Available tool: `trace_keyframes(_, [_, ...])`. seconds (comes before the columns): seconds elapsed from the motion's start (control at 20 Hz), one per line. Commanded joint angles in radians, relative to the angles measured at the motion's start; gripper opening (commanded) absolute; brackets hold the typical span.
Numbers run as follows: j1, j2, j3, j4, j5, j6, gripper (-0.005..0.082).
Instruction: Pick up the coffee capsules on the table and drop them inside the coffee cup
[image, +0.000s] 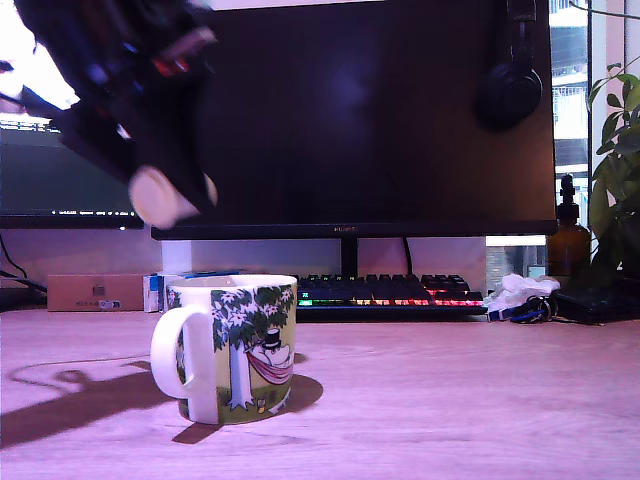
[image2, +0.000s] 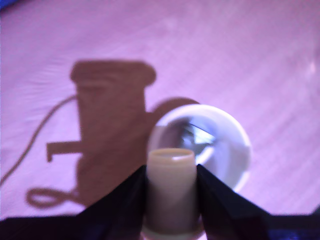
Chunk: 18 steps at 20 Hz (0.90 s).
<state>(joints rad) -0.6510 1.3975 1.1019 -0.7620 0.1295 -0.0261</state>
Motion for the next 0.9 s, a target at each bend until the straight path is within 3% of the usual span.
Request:
trace_keyframes(0.0, [-0.021, 0.029, 0.013, 0.015, -0.001, 0.005, 0.0129])
trace_keyframes(0.35, [-0.084, 0.098, 0.013, 0.069, -0.003, 0.021, 0.0129])
trace_keyframes(0.85, [-0.085, 0.102, 0.013, 0.087, -0.003, 0.035, 0.0129])
